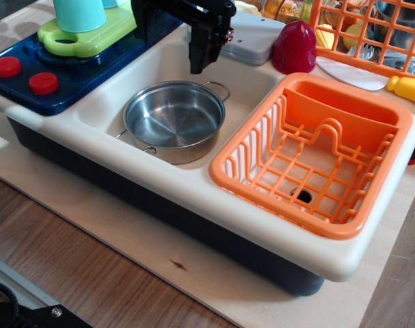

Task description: Put pan from sink into drying rack

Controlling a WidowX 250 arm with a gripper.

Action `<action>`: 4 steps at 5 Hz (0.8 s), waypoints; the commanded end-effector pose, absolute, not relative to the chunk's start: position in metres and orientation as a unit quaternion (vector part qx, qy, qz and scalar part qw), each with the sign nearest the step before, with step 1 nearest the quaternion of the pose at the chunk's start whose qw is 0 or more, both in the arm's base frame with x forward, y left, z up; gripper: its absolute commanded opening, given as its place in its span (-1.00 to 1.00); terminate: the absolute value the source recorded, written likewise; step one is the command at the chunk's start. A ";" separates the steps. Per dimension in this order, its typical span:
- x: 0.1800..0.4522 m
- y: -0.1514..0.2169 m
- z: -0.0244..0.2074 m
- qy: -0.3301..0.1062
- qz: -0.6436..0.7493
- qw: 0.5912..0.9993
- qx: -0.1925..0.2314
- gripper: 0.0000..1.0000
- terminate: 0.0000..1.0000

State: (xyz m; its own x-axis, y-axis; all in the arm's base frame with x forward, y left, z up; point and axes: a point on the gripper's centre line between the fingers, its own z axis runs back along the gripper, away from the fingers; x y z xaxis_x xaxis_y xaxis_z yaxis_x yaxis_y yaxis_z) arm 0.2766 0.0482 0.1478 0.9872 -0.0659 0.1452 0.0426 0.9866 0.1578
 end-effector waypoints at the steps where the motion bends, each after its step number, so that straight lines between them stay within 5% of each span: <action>1: 0.277 0.048 0.148 -0.075 -0.027 0.994 0.077 1.00 -1.00; 4: 0.262 0.047 0.114 -0.123 -0.208 0.969 0.060 1.00 -1.00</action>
State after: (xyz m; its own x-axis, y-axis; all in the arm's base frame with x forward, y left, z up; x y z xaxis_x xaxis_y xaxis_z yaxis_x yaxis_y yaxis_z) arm 0.2605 0.0471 0.1015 0.8716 -0.4449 0.2057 0.4217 0.8946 0.1479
